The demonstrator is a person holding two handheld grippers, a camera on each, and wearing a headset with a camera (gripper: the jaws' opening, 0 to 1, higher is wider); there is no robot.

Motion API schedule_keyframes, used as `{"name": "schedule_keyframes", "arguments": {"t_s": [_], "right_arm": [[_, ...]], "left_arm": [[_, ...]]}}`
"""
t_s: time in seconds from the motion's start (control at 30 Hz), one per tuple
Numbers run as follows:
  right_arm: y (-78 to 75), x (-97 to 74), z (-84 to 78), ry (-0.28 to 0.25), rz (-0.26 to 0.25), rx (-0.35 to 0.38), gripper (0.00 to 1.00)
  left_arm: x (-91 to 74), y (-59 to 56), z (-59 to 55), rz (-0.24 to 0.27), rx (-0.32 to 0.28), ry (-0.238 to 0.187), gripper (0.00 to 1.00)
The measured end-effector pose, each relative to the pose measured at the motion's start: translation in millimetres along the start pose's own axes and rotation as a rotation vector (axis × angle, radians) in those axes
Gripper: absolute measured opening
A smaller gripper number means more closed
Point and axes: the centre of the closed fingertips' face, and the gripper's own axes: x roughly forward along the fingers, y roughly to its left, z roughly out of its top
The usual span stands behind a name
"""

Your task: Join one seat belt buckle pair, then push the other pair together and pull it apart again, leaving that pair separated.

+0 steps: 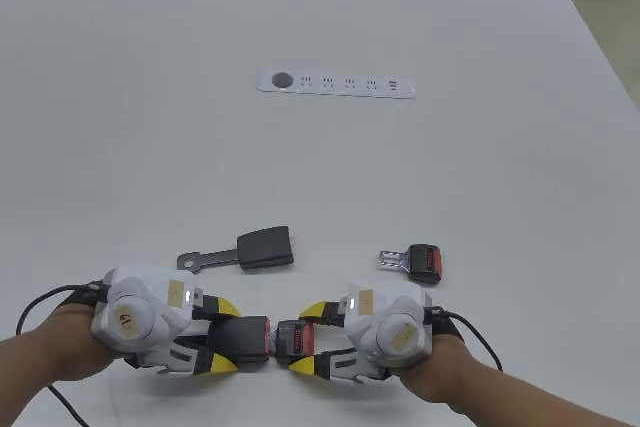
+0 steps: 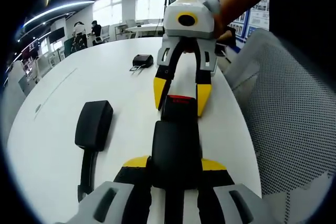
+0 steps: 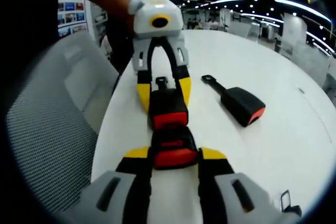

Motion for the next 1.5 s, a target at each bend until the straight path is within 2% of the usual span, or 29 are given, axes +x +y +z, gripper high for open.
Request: {"name": "schedule_keyframes", "arguments": {"t_s": [0.37,0.47,0.53,1.07,1.33,1.37,1.5], "right_arm": [[0.2,-0.4,-0.2,-0.004,-0.006,-0.011,0.33],[2.0,-0.5,0.5,0.005,-0.019,-0.049,0.33],[0.7,-0.5,-0.4,-0.003,-0.016,-0.025,0.33],[1.3,-0.7,-1.1,-0.022,-0.016,0.011,0.33],[1.4,-0.5,-0.7,-0.019,-0.018,0.004,0.33],[1.3,-0.6,-0.7,-0.019,-0.017,0.004,0.33],[1.4,-0.2,-0.8,-0.021,-0.018,0.006,0.34]], "left_arm": [[0.1,1.0,0.3,-0.005,0.004,-0.003,0.34],[0.2,0.8,0.7,-0.007,0.009,0.000,0.34],[0.4,1.1,0.5,-0.006,0.002,-0.004,0.34],[0.6,0.4,0.3,-0.003,-0.005,-0.009,0.33],[0.2,0.6,-1.1,-0.005,-0.010,-0.016,0.34],[0.1,0.9,-1.1,-0.005,-0.024,-0.023,0.34],[0.4,0.0,-0.4,-0.004,-0.013,-0.019,0.34]]}}
